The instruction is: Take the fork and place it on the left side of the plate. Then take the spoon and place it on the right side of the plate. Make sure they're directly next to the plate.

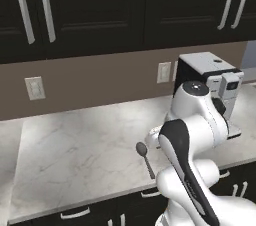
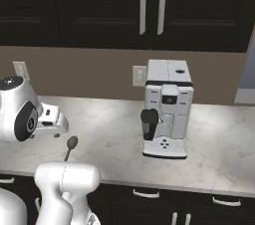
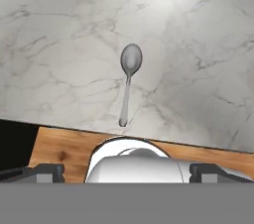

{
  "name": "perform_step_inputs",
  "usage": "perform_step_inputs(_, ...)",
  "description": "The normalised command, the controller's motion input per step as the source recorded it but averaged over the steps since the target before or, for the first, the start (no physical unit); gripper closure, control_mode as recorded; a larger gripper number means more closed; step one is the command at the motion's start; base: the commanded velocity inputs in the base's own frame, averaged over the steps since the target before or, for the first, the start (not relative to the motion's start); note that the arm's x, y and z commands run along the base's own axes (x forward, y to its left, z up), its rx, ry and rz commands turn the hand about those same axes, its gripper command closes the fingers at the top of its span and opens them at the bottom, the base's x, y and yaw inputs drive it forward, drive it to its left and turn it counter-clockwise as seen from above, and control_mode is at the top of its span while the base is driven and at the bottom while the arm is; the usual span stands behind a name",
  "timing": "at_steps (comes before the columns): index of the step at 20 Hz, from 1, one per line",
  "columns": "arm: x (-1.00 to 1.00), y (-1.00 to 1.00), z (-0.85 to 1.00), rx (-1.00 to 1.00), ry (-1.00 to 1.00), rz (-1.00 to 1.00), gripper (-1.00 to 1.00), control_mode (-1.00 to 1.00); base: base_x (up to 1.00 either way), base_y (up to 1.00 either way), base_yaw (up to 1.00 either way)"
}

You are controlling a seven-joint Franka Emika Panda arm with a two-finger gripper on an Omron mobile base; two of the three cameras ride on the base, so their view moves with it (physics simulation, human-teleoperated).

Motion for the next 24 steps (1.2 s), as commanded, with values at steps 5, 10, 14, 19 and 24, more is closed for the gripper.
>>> perform_step_inputs(5,0.33,0.17,-0.49,0.00,0.03,0.00,-1.00,-1.00,0.25,0.15,0.00)
perform_step_inputs(10,0.28,0.15,-0.89,0.00,0.02,-0.02,-1.00,-1.00,0.00,0.00,0.00)
perform_step_inputs(14,0.21,0.09,-0.59,-0.01,0.00,-0.08,-1.00,-1.00,0.00,0.00,0.00)
perform_step_inputs(19,0.06,0.00,-0.46,0.00,0.00,-0.08,-1.00,-1.00,0.00,0.00,0.00)
perform_step_inputs(24,0.14,-0.10,-0.44,0.00,0.00,-0.04,-1.00,-1.00,0.00,0.00,0.00)
